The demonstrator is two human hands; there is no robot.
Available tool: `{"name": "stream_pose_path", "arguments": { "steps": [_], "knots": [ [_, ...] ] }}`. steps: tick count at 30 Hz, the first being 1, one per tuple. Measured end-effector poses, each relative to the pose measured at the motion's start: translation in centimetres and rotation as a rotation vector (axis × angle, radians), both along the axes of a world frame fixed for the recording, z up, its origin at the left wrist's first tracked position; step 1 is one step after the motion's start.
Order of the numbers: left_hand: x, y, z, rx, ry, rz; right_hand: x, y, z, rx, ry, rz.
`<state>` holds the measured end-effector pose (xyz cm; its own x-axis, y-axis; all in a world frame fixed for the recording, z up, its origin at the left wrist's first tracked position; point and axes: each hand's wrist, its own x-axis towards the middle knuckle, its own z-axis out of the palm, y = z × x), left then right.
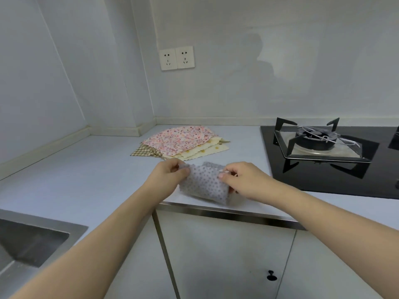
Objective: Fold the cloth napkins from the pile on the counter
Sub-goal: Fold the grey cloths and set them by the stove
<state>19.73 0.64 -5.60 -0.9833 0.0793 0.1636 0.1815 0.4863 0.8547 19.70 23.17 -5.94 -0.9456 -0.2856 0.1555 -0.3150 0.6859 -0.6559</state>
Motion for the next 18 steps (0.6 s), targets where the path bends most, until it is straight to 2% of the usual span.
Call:
{"name": "stream_pose_path", "arguments": {
  "steps": [2,5,11,18],
  "knots": [
    [-1.8,1.5,0.2,0.033,-0.017,0.027,-1.8,0.9,1.1,0.007,-0.078,-0.035],
    [-5.0,4.0,0.0,-0.028,-0.017,0.063,-4.9,2.1,1.9,-0.003,-0.165,-0.106],
    [-10.0,6.7,-2.0,-0.389,0.115,0.127,-9.1,2.8,0.4,0.141,-0.201,-0.162],
    [-11.2,7.3,-4.9,-0.611,0.197,0.155,-10.7,4.2,-1.2,0.267,-0.160,-0.204]
  ]
}}
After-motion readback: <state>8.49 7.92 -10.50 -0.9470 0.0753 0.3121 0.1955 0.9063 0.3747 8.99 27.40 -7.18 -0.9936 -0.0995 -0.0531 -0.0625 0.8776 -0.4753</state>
